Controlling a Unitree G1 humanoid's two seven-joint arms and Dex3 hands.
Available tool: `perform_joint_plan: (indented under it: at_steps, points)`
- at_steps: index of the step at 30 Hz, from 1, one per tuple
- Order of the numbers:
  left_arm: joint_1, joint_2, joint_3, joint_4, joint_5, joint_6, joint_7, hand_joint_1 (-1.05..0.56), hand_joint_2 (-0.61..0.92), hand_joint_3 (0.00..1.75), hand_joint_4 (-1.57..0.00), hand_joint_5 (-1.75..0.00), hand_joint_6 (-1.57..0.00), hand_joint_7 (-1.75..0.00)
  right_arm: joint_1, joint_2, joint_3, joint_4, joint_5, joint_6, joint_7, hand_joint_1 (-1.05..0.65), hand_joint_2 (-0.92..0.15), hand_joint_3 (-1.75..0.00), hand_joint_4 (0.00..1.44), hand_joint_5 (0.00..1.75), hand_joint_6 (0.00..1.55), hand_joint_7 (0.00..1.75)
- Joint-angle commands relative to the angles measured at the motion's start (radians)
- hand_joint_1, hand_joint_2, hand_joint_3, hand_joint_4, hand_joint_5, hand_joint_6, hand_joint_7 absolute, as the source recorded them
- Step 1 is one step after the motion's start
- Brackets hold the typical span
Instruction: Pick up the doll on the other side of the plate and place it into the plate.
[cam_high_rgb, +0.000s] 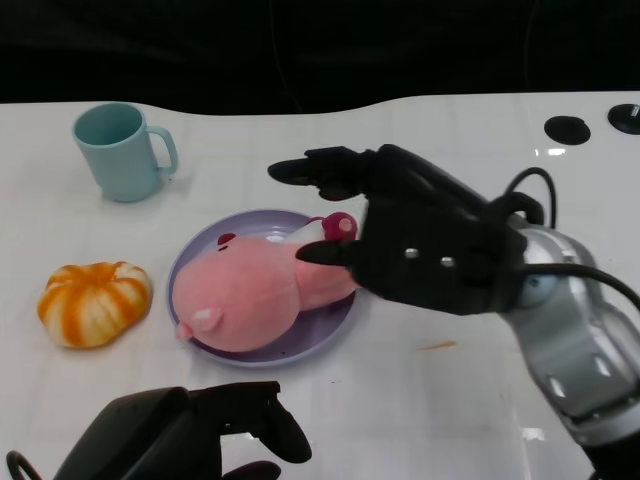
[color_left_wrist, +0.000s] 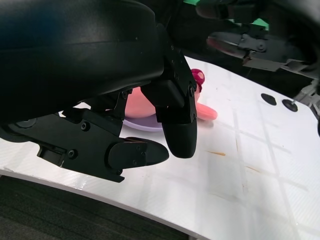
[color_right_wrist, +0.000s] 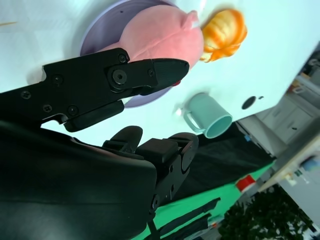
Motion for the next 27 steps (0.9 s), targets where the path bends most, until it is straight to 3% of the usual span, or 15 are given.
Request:
perform_joint_plan:
  at_steps: [1, 6, 11, 13, 15, 18, 19, 22, 27]
  points:
    - [0.011, 0.024, -0.029, -0.034, -0.009, -0.081, -0.012, -0.24, 0.89, 0.40, -0.62, -1.68, -0.70, -0.94, 0.057, -0.031, -0.050, -0.089, 0.055, 0.003, 0.015, -0.56, -0.92, -0.21, 0.19, 0.92, 0.55, 0.08]
    - [0.008, 0.031, -0.020, -0.023, -0.016, -0.091, -0.006, -0.23, 0.89, 0.39, -0.61, -1.68, -0.70, -0.94, 0.149, -0.032, -0.126, -0.162, 0.172, -0.028, 0.008, -0.44, -0.92, -0.15, 0.45, 1.08, 0.73, 0.18]
    - [0.004, 0.035, -0.017, -0.019, -0.019, -0.090, -0.006, -0.22, 0.89, 0.38, -0.62, -1.67, -0.71, -0.93, 0.239, -0.036, -0.178, -0.231, 0.264, -0.019, 0.006, -0.29, -0.92, -0.17, 0.58, 1.15, 0.83, 0.32]
    - [0.002, 0.038, -0.016, -0.018, -0.021, -0.091, -0.004, -0.22, 0.89, 0.37, -0.62, -1.68, -0.71, -0.93, 0.273, -0.045, -0.194, -0.261, 0.291, -0.017, 0.008, -0.20, -0.85, -0.34, 0.65, 1.22, 0.70, 0.76]
    - [0.002, 0.039, -0.016, -0.017, -0.023, -0.091, -0.004, -0.22, 0.90, 0.37, -0.62, -1.68, -0.71, -0.93, 0.284, -0.051, -0.197, -0.271, 0.302, -0.013, 0.006, -0.18, -0.70, -0.62, 0.67, 1.25, 0.62, 0.95]
    - [0.002, 0.040, -0.016, -0.017, -0.024, -0.091, -0.003, -0.22, 0.90, 0.37, -0.62, -1.68, -0.71, -0.93, 0.285, -0.057, -0.194, -0.274, 0.309, -0.012, 0.002, -0.17, -0.66, -0.72, 0.68, 1.26, 0.61, 1.00]
    - [-0.001, 0.042, -0.011, -0.014, -0.031, -0.093, -0.003, -0.22, 0.90, 0.36, -0.62, -1.69, -0.71, -0.93, 0.331, -0.075, -0.218, -0.311, 0.324, -0.015, 0.011, -0.15, -0.65, -0.76, 0.69, 1.31, 0.63, 1.05]
    - [-0.006, 0.047, 0.003, -0.005, -0.049, -0.100, -0.004, -0.23, 0.90, 0.36, -0.62, -1.71, -0.71, -0.93, 0.434, -0.132, -0.273, -0.409, 0.356, 0.010, 0.034, -0.09, -0.49, -1.12, 0.74, 1.61, 0.69, 1.36]
    - [-0.008, 0.057, 0.021, 0.011, -0.069, -0.114, -0.003, -0.22, 0.91, 0.36, -0.61, -1.69, -0.71, -0.92, 0.501, -0.198, -0.317, -0.530, 0.395, 0.110, 0.047, -0.11, -0.40, -1.23, 0.74, 1.74, 0.68, 1.45]
